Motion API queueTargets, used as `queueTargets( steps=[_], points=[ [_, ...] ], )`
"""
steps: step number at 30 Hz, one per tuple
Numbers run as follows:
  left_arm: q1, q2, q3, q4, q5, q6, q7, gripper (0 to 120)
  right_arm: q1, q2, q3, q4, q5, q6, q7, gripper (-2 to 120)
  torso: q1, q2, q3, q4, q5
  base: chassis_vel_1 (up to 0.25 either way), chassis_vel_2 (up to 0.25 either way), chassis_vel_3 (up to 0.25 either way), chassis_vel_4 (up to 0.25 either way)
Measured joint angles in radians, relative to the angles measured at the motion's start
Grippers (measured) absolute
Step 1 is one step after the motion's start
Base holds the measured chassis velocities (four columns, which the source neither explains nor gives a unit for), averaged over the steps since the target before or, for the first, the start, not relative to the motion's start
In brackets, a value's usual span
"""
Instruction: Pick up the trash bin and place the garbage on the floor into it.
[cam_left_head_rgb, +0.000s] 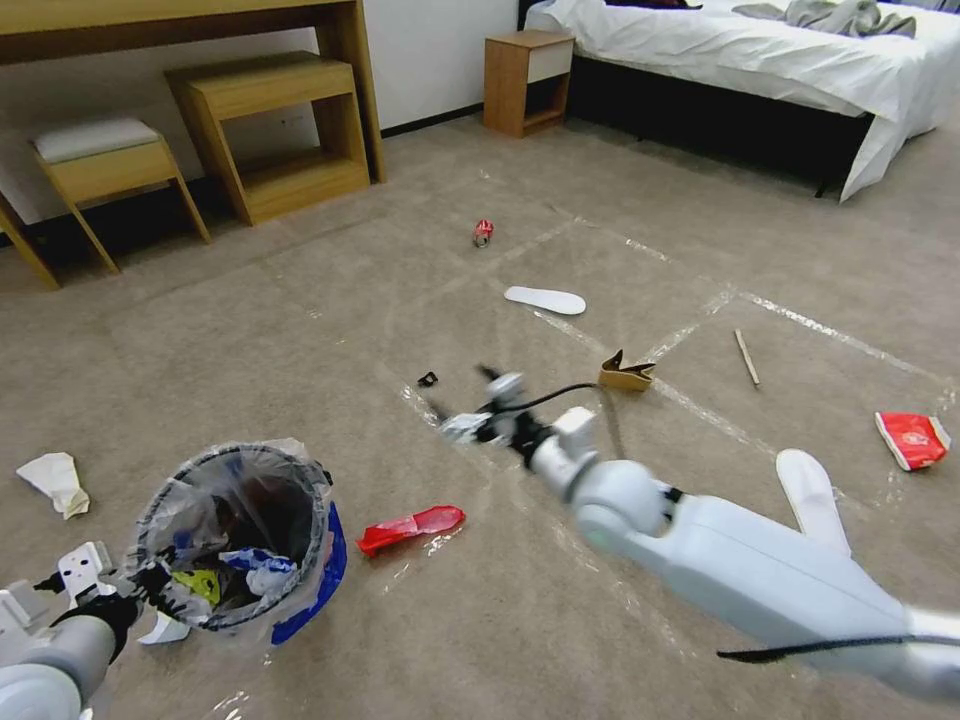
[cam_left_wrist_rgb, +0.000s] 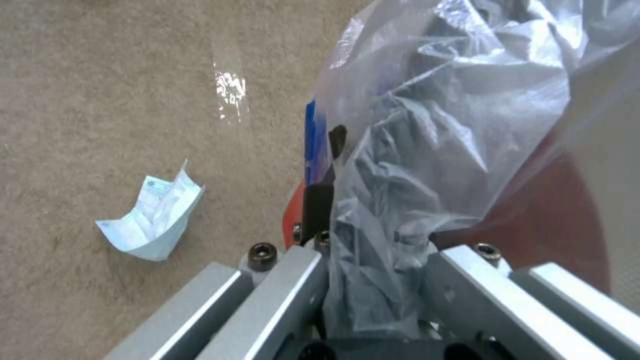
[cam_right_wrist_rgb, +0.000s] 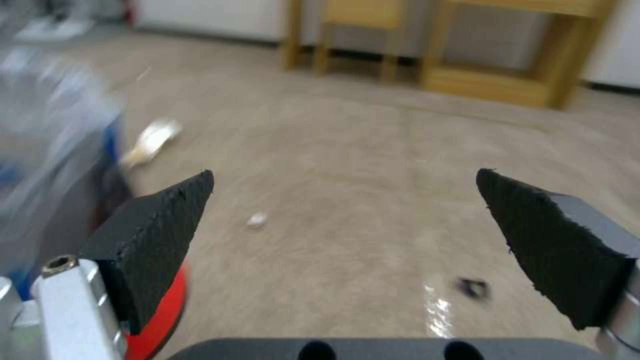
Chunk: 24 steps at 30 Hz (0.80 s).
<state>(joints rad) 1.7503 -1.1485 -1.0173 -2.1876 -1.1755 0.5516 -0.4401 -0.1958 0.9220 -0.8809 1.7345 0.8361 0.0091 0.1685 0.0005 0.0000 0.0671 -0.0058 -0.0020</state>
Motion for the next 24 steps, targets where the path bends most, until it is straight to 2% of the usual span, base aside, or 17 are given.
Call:
queueTargets(
  steps=[1,2,5,6,8,9,13,24],
  points=[
    [0.000,0.000,0.000,0.000,0.000,0.000,0.000,0,0.000,0.000,0.000,0.000,0.000,0.000,0.000,100,0.000,0.000,0.000,0.0000,0.0000,0.000,0.000,0.000,0.000],
    [0.001,-0.009,-0.004,-0.005,0.000,-0.001,0.000,0,0.087,0.034,-0.123,-0.047,0.000,0.010,-0.025,100,0.000,0.000,0.000,0.0000,0.0003,0.000,0.000,0.000,0.000],
    [0.000,-0.026,-0.011,-0.015,0.001,-0.004,0.000,0,0.199,0.123,-0.260,-0.137,-0.003,0.015,-0.054,100,0.000,0.000,0.000,-0.0004,0.0004,0.000,0.000,0.000,0.000],
    [0.000,-0.026,-0.011,-0.015,0.001,-0.004,0.000,0,0.199,0.123,-0.260,-0.137,-0.003,0.015,-0.054,100,0.000,0.000,0.000,-0.0004,0.0004,0.000,0.000,0.000,0.000],
    [0.001,-0.033,-0.016,-0.022,0.002,-0.005,0.000,0,0.245,0.180,-0.314,-0.186,-0.009,0.001,-0.064,100,0.000,0.000,0.000,-0.0003,0.0003,0.000,0.000,0.000,0.000],
    [0.001,-0.033,-0.016,-0.022,0.002,-0.005,0.000,0,0.245,0.180,-0.314,-0.186,-0.009,0.001,-0.064,100,0.000,0.000,0.000,-0.0003,0.0003,0.000,0.000,0.000,0.000],
    [0.001,-0.050,-0.020,-0.033,0.002,-0.007,0.001,0,0.293,0.255,-0.400,-0.259,-0.045,-0.034,-0.106,100,0.000,0.000,0.000,-0.0003,0.0003,0.000,0.000,0.000,0.000],
    [0.003,-0.081,-0.010,-0.031,0.024,-0.018,0.007,0,0.302,0.322,-0.492,-0.365,-0.115,-0.115,-0.144,100,0.000,0.000,0.000,-0.0005,0.0006,0.000,0.000,0.000,0.000]
  ],
)
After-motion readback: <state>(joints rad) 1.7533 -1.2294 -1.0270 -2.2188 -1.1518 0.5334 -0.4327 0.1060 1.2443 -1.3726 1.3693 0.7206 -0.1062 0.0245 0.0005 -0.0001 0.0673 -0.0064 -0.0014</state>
